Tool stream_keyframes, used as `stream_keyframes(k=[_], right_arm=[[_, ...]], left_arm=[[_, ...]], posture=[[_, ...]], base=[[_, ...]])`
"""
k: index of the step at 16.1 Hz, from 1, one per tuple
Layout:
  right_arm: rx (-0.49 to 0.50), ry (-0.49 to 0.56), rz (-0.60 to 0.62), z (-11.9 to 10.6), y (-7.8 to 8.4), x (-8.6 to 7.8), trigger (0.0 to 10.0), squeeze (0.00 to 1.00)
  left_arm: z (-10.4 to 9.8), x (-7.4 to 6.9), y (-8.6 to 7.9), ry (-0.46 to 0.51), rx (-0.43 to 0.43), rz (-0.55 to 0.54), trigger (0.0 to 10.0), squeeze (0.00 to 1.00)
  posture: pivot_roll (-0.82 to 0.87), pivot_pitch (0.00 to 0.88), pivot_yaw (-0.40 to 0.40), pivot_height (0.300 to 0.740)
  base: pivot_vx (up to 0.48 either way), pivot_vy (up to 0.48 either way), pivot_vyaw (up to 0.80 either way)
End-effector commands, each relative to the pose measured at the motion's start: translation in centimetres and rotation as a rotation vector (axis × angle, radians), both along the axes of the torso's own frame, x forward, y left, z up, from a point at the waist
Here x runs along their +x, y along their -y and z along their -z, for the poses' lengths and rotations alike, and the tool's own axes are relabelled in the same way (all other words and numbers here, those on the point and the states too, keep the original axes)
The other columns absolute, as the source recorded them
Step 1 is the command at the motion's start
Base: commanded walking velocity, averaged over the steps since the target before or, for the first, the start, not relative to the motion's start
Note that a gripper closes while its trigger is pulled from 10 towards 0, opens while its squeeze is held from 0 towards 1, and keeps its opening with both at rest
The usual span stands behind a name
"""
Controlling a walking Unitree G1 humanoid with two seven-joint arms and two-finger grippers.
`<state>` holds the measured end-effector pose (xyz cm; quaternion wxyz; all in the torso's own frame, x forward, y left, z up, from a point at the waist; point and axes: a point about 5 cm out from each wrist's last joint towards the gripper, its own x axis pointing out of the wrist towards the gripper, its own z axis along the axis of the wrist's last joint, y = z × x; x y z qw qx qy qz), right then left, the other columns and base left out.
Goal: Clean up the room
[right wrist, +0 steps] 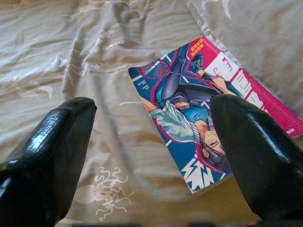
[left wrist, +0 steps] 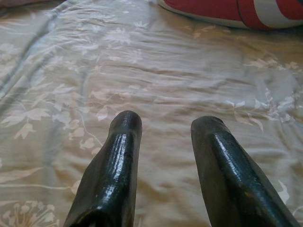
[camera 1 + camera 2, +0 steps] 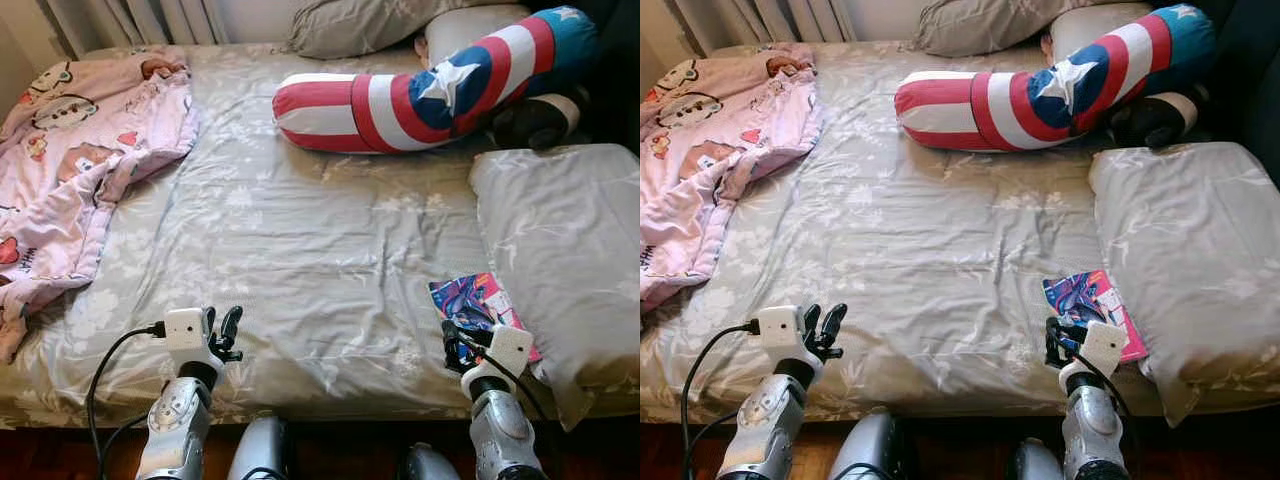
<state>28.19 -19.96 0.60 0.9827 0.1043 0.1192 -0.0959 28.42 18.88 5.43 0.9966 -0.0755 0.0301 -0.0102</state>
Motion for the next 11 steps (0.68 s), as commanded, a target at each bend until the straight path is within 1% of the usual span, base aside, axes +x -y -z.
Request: stream_keyframes(k=[1, 7, 9, 10, 11], right_arm=[[-0.008, -0.034, 0.002, 0.53, 0.03, -0.44, 10.0, 0.0], [-0.005, -0.04, 0.038, 0.79, 0.38, -0.82, 10.0, 0.0], [0.007, -0.063, 0.038, 1.01, 0.25, -0.83, 10.0, 0.0], [0.012, -0.068, 0.046, 1.06, 0.25, -0.84, 10.0, 0.0], [0.006, -0.084, 0.054, 1.22, 0.3, -0.94, 10.0, 0.0]], left_arm=[[0.69, -0.56, -0.21, -0.028, 0.002, -0.004, 10.0, 0.0], [0.73, -0.68, -0.31, -0.03, 0.006, -0.004, 10.0, 0.0], [0.76, -0.74, -0.35, -0.032, 0.007, -0.003, 10.0, 0.0], [0.8, -0.79, -0.37, -0.034, 0.008, -0.002, 10.0, 0.0], [0.83, -0.84, -0.4, -0.036, 0.009, -0.001, 10.0, 0.0]], posture=[[0.06, 0.175, 0.056, 0.641], [0.07, 0.177, 0.057, 0.636], [0.07, 0.179, 0.058, 0.636], [0.07, 0.18, 0.059, 0.631], [0.07, 0.183, 0.061, 0.616]], base=[[0.0, 0.0, 0.0], [0.0, 0.0, 0.0], [0.0, 0.0, 0.0], [0.0, 0.0, 0.0], [0.0, 0.0, 0.0]])
